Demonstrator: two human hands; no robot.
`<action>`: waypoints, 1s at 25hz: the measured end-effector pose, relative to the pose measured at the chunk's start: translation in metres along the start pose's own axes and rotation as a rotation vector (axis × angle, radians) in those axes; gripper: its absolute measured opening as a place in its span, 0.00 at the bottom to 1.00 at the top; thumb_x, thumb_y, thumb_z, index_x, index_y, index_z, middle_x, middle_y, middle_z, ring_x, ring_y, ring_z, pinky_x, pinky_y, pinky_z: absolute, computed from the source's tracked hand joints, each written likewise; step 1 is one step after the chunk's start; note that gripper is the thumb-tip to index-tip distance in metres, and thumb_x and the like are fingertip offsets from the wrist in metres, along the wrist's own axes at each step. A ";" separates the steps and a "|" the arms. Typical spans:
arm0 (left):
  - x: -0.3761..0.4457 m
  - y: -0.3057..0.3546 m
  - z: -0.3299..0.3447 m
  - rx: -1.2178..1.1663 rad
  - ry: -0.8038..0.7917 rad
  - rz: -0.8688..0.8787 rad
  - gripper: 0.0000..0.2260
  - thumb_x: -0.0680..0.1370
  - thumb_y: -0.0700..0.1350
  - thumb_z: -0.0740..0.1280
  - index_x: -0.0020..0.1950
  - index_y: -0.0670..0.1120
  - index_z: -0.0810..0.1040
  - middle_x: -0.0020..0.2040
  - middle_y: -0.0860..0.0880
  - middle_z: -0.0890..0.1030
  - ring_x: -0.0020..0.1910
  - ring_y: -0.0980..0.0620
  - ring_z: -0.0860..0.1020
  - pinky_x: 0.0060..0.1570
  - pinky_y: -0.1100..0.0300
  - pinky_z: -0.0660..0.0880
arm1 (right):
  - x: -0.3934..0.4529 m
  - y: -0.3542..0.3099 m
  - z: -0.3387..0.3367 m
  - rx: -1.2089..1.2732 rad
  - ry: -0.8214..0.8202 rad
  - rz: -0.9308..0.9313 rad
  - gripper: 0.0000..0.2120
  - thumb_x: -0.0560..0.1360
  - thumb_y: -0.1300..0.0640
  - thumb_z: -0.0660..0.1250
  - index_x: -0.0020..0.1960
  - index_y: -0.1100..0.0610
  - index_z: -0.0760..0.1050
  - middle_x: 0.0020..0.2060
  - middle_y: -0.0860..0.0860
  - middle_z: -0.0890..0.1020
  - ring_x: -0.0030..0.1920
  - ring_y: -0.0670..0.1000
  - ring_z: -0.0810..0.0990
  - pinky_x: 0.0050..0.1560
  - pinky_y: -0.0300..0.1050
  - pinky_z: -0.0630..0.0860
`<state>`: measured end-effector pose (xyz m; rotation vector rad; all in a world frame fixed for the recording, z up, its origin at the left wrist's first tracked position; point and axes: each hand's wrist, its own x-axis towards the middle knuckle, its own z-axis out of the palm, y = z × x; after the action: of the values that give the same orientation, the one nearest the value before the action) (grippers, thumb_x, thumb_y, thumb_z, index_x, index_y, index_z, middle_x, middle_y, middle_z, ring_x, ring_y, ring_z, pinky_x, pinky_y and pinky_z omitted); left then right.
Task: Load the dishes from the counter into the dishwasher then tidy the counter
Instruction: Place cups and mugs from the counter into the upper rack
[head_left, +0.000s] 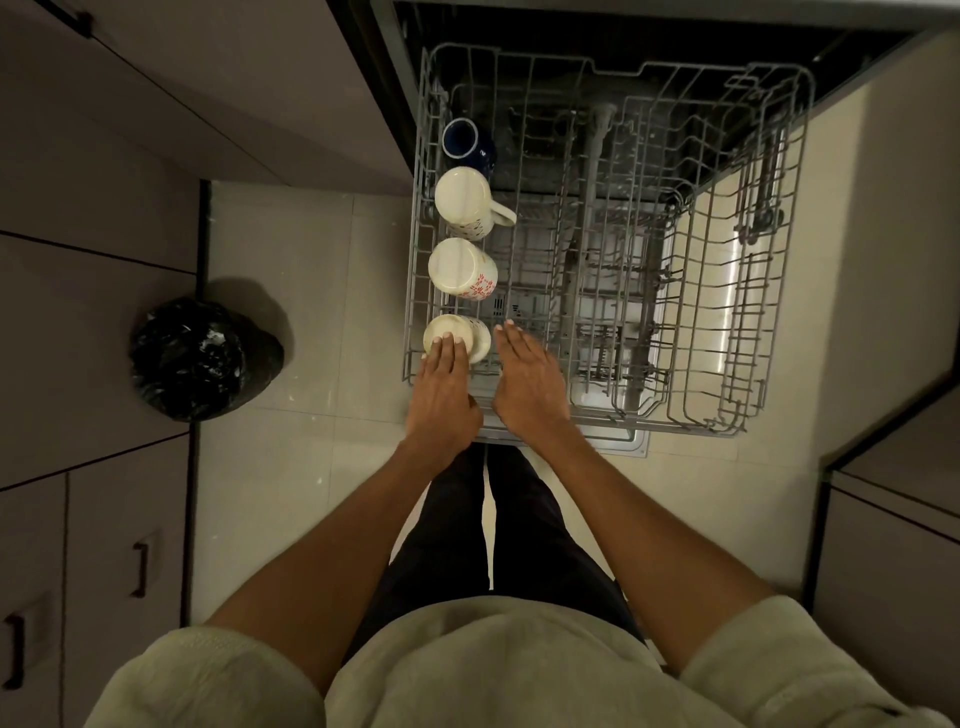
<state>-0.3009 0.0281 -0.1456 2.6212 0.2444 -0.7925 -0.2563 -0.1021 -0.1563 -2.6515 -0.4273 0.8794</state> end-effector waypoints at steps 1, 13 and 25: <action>0.003 -0.003 -0.001 0.076 -0.061 -0.008 0.35 0.77 0.42 0.61 0.80 0.38 0.49 0.81 0.40 0.50 0.80 0.44 0.48 0.79 0.49 0.45 | 0.004 -0.004 -0.001 0.002 -0.013 -0.024 0.36 0.78 0.60 0.63 0.81 0.57 0.50 0.81 0.53 0.54 0.80 0.52 0.53 0.79 0.52 0.53; 0.028 -0.016 -0.041 -0.155 0.186 0.074 0.33 0.72 0.33 0.68 0.77 0.38 0.63 0.76 0.39 0.66 0.75 0.41 0.64 0.76 0.48 0.59 | 0.047 -0.015 -0.031 0.178 0.179 -0.024 0.16 0.75 0.62 0.68 0.62 0.61 0.77 0.55 0.57 0.82 0.57 0.58 0.77 0.54 0.54 0.78; 0.085 -0.030 -0.088 -0.189 0.088 -0.027 0.41 0.73 0.35 0.65 0.80 0.38 0.45 0.81 0.42 0.44 0.80 0.45 0.43 0.78 0.50 0.51 | 0.184 -0.039 -0.100 0.225 0.154 0.071 0.34 0.74 0.58 0.73 0.77 0.58 0.64 0.70 0.60 0.74 0.69 0.62 0.71 0.68 0.52 0.70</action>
<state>-0.1953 0.0967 -0.1357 2.4810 0.3618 -0.6307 -0.0607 -0.0179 -0.1606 -2.5155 -0.1856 0.6913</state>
